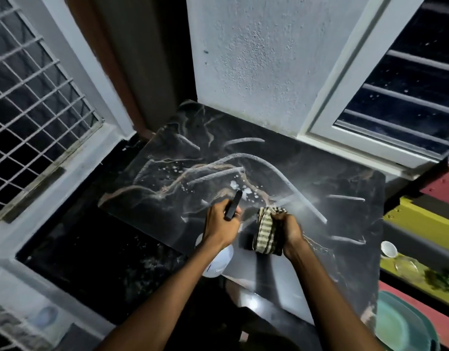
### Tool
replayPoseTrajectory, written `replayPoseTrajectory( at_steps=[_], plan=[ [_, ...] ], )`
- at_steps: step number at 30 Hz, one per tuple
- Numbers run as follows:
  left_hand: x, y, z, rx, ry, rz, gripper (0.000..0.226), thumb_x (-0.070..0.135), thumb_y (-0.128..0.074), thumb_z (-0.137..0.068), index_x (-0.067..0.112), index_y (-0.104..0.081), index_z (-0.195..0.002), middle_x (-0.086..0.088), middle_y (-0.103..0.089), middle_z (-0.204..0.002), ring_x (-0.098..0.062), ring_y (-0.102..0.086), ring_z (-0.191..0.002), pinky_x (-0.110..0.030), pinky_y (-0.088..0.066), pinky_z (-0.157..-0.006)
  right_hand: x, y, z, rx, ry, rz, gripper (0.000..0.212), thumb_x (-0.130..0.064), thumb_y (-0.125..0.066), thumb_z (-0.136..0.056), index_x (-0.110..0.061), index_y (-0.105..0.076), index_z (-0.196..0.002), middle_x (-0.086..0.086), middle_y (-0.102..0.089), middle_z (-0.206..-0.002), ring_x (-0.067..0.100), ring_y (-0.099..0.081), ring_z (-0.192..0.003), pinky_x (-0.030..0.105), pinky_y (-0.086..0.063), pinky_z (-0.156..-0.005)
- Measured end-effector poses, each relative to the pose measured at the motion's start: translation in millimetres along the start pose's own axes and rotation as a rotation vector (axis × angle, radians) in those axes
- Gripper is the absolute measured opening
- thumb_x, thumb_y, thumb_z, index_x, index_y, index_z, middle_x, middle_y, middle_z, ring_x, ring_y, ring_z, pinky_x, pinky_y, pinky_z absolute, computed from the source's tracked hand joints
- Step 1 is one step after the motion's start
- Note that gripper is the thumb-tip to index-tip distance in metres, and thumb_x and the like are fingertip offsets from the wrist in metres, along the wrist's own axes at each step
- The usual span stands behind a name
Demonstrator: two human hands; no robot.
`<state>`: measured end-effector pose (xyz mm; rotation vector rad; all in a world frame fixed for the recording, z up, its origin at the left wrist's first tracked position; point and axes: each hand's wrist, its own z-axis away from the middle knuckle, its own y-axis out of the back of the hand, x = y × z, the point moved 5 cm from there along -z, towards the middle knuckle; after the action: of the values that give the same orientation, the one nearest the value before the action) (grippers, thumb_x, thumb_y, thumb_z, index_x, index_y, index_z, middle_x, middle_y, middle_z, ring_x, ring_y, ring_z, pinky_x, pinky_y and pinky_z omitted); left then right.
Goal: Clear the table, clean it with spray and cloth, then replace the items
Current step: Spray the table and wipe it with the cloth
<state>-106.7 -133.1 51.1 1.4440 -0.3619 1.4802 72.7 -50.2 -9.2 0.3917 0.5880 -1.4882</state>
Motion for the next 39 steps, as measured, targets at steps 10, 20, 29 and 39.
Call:
replayPoseTrajectory(
  at_steps=[10, 20, 29, 39],
  plan=[
    [9, 31, -81, 0.057, 0.105, -0.088, 0.026, 0.001, -0.064, -0.084, 0.023, -0.063, -0.07, -0.002, -0.071, -0.077, -0.024, -0.069, -0.078, -0.042, -0.06, -0.075, -47, -69, -61, -0.011, -0.015, 0.169, 0.028, -0.021, -0.055, -0.067, -0.011, -0.07, -0.088, 0.011, -0.067, -0.072, 0.03, -0.061, -0.062, 0.033, -0.052, -0.057],
    [18, 57, -152, -0.007, 0.077, -0.143, 0.013, 0.014, -0.057, -0.074, 0.025, -0.061, -0.067, -0.003, -0.07, -0.079, -0.026, -0.068, -0.082, -0.04, -0.055, -0.076, -91, -122, -108, 0.321, 0.391, 0.977, 0.045, -0.034, -0.065, -0.085, -0.004, -0.056, -0.117, 0.021, -0.062, -0.118, 0.039, -0.06, -0.111, 0.046, -0.048, -0.094],
    [5, 87, -213, -0.156, 0.051, -0.284, 0.004, 0.009, -0.061, -0.08, 0.01, -0.064, -0.079, -0.008, -0.067, -0.077, -0.033, -0.064, -0.078, -0.042, -0.054, -0.068, -36, -165, -125, 0.532, 0.365, 1.421, 0.089, -0.04, -0.069, -0.074, -0.004, -0.03, -0.146, 0.023, -0.04, -0.144, 0.041, -0.043, -0.13, 0.05, -0.034, -0.11],
    [-12, 141, -250, -0.18, 0.27, -0.301, 0.017, 0.01, -0.053, -0.075, 0.004, -0.069, -0.073, -0.016, -0.07, -0.082, -0.037, -0.064, -0.082, -0.038, -0.053, -0.072, -39, -158, -125, 0.716, 0.263, 1.302, 0.06, -0.035, -0.076, -0.074, 0.0, -0.051, -0.116, 0.023, -0.052, -0.117, 0.043, -0.052, -0.11, 0.05, -0.046, -0.089]
  ],
)
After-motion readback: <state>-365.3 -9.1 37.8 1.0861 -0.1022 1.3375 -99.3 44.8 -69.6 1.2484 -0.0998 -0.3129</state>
